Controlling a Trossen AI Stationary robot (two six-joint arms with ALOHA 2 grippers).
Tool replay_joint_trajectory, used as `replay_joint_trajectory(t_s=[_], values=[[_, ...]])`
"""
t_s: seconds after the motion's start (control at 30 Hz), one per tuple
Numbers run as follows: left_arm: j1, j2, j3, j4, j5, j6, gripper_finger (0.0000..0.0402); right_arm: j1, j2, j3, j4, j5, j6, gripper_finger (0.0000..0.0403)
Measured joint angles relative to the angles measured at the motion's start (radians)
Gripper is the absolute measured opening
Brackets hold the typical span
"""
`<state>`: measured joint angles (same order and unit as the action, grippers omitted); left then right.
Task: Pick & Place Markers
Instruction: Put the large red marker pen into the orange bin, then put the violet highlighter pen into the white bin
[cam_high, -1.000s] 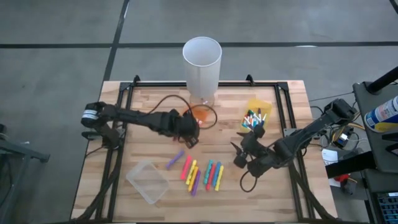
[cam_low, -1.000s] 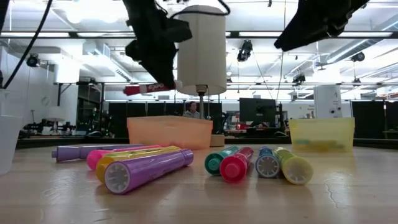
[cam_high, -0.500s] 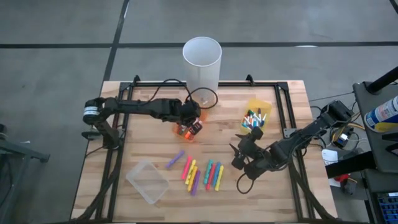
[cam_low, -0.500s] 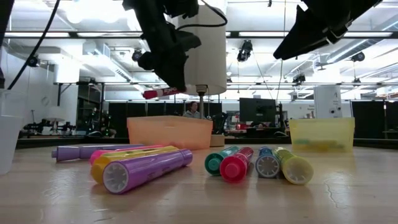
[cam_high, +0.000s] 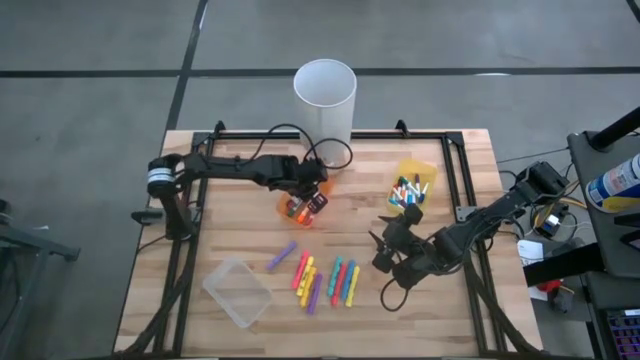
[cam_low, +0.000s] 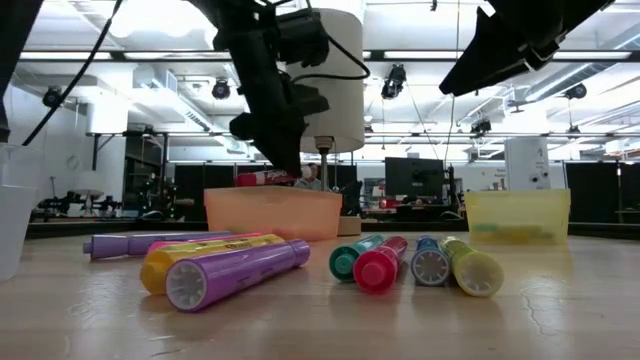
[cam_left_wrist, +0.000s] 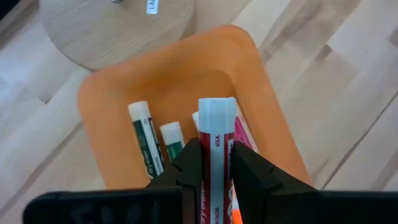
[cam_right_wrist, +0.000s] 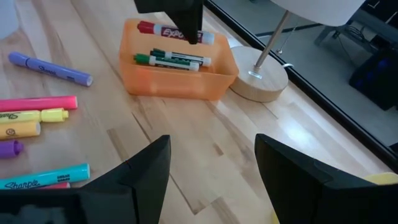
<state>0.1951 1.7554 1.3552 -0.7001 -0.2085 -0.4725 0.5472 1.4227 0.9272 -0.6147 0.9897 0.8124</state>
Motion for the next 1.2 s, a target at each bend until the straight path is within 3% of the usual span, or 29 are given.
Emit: replay_joint_trajectory(t_s=[0.77, 1.2], values=[[0.002, 0.01, -0.003, 0.005, -0.002, -0.019, 0.0114, 0.0, 0.0, 0.0, 0.001, -0.003, 0.006, 0.0226], [-0.003, -0.012, -0.003, 0.001, 0.009, 0.022, 0.0115, 0.0, 0.0, -0.002, -0.003, -0.002, 0.005, 0.0226]])
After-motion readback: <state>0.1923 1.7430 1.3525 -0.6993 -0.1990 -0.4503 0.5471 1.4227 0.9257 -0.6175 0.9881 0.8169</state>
